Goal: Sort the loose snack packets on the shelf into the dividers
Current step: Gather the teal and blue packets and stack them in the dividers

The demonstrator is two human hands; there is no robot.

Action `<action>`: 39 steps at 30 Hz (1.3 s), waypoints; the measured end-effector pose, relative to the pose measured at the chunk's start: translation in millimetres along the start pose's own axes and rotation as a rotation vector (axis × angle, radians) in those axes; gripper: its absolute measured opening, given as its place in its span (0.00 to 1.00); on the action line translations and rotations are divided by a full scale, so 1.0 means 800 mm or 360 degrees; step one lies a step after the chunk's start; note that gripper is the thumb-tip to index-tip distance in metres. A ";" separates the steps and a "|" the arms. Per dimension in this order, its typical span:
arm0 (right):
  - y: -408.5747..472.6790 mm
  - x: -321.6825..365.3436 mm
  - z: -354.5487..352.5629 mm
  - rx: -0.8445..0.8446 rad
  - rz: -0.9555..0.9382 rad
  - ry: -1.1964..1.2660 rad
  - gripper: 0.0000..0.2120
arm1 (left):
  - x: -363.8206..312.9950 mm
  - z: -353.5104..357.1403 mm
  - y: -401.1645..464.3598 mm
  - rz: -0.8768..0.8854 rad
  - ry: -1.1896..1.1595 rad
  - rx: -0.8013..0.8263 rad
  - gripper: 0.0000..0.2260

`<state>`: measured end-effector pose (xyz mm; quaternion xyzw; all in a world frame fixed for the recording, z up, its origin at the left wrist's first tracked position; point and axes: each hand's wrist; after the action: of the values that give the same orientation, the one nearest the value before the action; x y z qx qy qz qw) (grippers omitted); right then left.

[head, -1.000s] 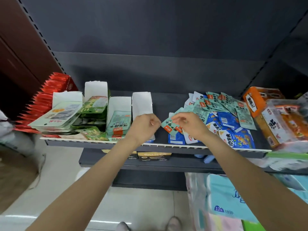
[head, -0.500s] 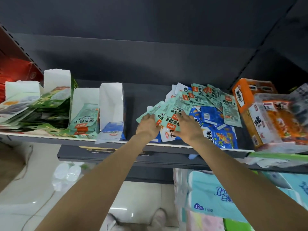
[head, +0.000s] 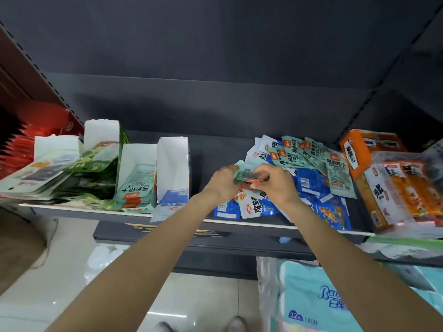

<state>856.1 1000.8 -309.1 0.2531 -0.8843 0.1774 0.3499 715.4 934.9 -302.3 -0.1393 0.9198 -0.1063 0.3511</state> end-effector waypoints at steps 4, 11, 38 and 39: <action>-0.002 0.025 -0.012 -0.0071 -0.0158 0.0283 0.05 | -0.003 -0.019 -0.019 0.0174 -0.0074 -0.0010 0.14; -0.023 0.137 -0.019 -0.0326 -0.0435 0.0518 0.09 | 0.019 -0.103 -0.072 0.0369 -0.0346 -0.0500 0.09; 0.001 0.249 0.179 0.0348 -0.0181 -0.0103 0.17 | 0.200 -0.222 -0.162 0.0398 0.1258 -0.0155 0.13; -0.002 0.248 0.172 0.0348 -0.0194 -0.0063 0.17 | 0.196 -0.220 -0.160 0.0387 0.1207 -0.0166 0.14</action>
<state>659.6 867.8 -263.6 0.3465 -0.8494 0.2462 0.3127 508.0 780.1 -232.6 0.0021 0.9981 -0.0610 -0.0108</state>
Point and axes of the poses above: each hand's wrist, its own y-axis towards the middle knuckle, its own z-axis out of the palm, x = y × z, and after that the axes turned 5 degrees about x, right-handed
